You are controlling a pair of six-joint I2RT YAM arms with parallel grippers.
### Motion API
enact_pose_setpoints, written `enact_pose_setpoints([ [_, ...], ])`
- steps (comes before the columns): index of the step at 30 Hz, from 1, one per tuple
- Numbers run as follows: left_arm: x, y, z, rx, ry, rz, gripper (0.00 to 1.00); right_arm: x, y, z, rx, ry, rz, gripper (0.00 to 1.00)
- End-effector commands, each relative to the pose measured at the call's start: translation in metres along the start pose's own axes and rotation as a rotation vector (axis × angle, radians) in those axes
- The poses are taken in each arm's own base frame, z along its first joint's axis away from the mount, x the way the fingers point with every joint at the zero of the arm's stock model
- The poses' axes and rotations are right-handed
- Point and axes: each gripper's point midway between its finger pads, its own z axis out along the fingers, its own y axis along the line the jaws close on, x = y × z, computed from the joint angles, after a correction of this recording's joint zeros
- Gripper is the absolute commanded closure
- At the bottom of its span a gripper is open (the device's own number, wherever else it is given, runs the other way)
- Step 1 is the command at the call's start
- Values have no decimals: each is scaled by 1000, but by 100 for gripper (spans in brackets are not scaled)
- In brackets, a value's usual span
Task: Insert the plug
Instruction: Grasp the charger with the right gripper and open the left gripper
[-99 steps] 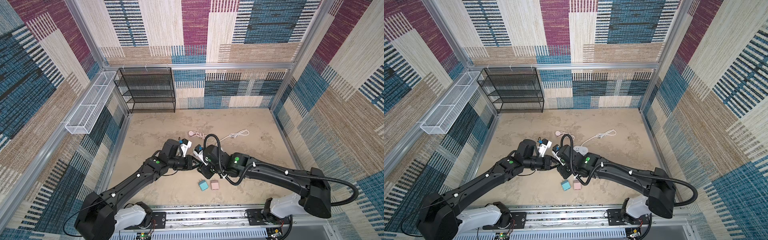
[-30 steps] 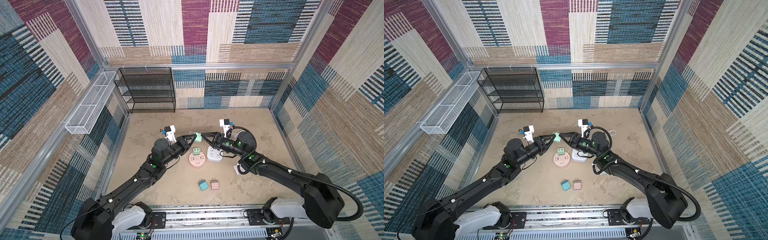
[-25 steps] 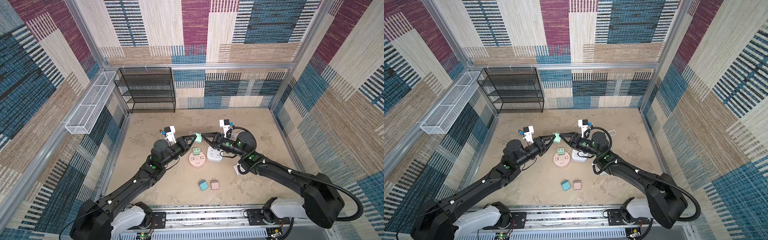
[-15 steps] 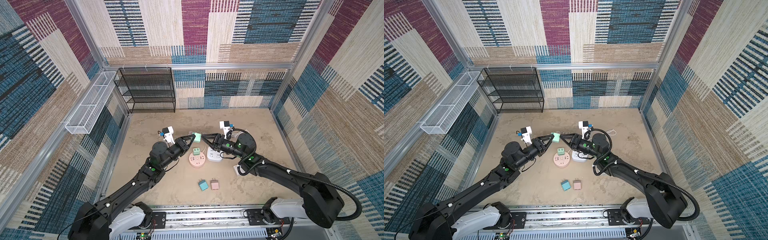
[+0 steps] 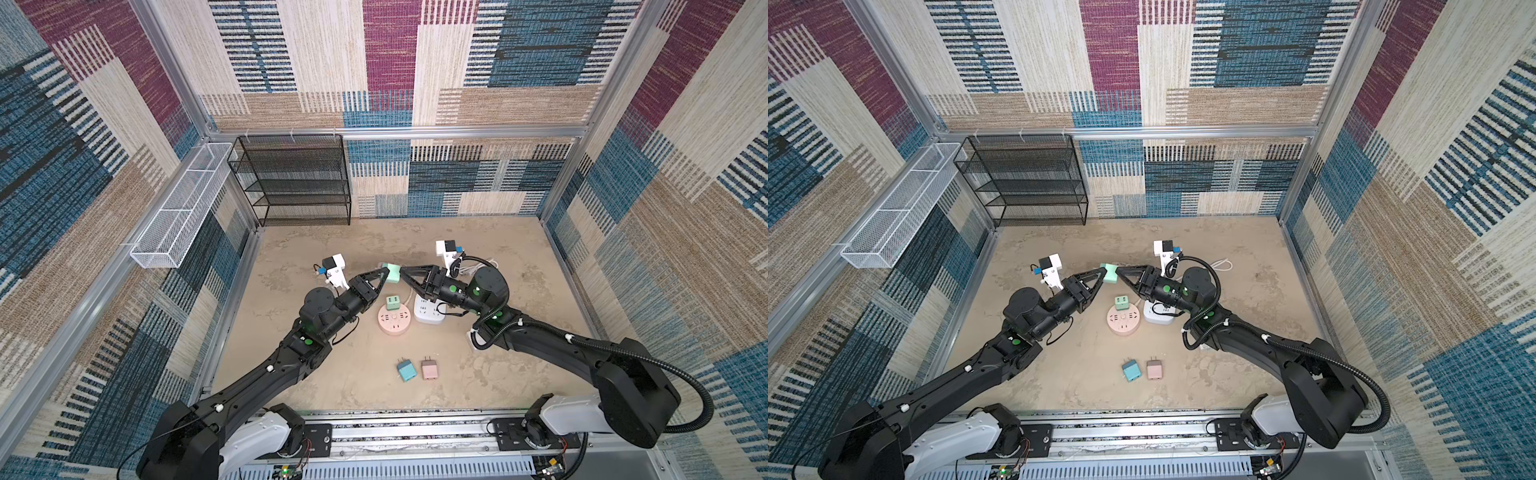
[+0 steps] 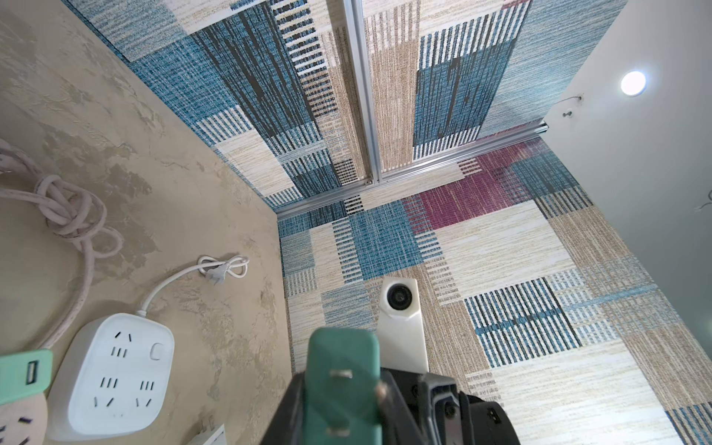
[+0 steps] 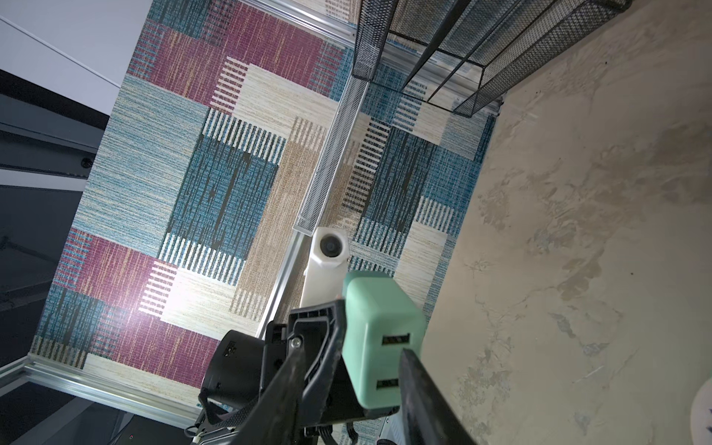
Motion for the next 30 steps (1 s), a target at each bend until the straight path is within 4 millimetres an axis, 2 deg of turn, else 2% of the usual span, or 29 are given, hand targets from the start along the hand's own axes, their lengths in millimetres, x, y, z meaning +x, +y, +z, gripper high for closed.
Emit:
enact_pose_setpoints([
  [1,-5,-17,-1,59,-22,1,100,2,11,4,-43,17,-18,57],
  [16,2,-18,2,84,-5,-22,100,5,18,13,-95,49,-10,59],
  [22,4,-19,2,88,6,-18,100,2,23,13,-105,36,-23,70],
  [24,6,-19,3,88,19,-20,100,2,25,12,-111,35,-27,79],
  [26,9,-16,5,82,30,-31,100,3,24,12,-112,38,-28,97],
  [27,10,-13,5,71,33,-37,100,3,23,13,-106,37,-28,100],
  [30,10,-3,3,30,26,-36,100,2,20,13,-87,37,-42,100],
])
